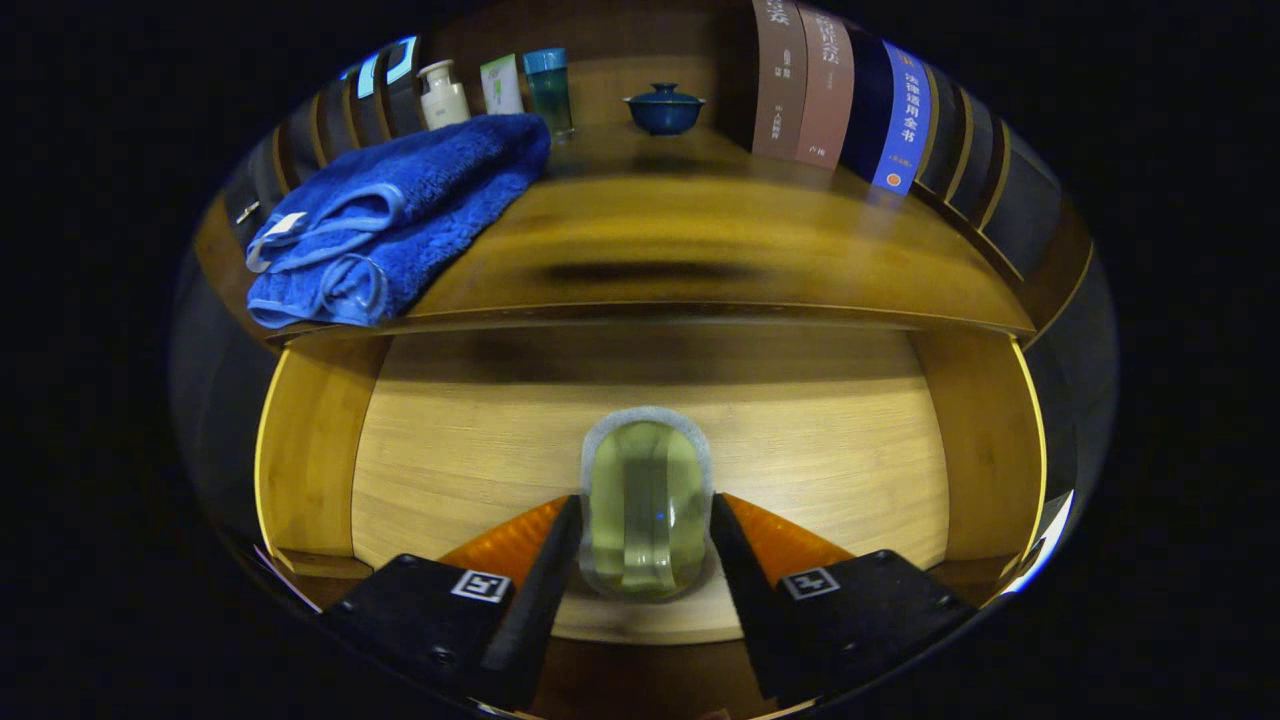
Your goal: Pull open the drawer, take out the items inside it, and place them on the countertop above the cabinet.
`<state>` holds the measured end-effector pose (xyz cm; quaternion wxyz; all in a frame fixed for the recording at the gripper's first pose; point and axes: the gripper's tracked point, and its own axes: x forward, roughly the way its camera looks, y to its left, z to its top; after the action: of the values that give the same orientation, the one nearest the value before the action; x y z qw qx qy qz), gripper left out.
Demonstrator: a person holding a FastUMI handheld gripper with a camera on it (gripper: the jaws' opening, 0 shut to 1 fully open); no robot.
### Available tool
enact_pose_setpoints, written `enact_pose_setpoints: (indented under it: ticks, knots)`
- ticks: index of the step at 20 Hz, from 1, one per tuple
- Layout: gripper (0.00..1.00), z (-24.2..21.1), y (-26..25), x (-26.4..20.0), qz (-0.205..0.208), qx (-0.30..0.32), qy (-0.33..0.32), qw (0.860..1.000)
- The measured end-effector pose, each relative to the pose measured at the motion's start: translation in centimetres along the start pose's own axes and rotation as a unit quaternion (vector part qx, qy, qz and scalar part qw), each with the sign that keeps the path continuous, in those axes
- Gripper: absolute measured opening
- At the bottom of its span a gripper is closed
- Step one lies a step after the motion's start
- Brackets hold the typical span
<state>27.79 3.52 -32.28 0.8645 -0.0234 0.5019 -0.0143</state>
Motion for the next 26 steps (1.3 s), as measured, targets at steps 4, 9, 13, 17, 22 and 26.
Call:
enact_pose_setpoints:
  ticks: [4, 9, 13, 17, 22, 26]
  knots:
    - [0.39, 0.8, -0.4, -0.1, -0.007, 0.003, -0.011, 1.0]
    - [0.16, 0.3, -0.2, -0.5, 0.005, 0.015, -0.014, 1.0]
    - [0.16, 0.6, -0.3, -2.8, 0.009, 0.02, -0.033, 0.999]
    - [0.16, 0.4, -0.4, -6.5, 0.014, 0.015, -0.053, 0.998]
    - [0.16, 0.8, -0.6, -10.5, 0.021, 0.015, -0.082, 0.996]
    - [0.16, 2.9, -0.7, -13.7, 0.026, 0.02, -0.115, 0.993]
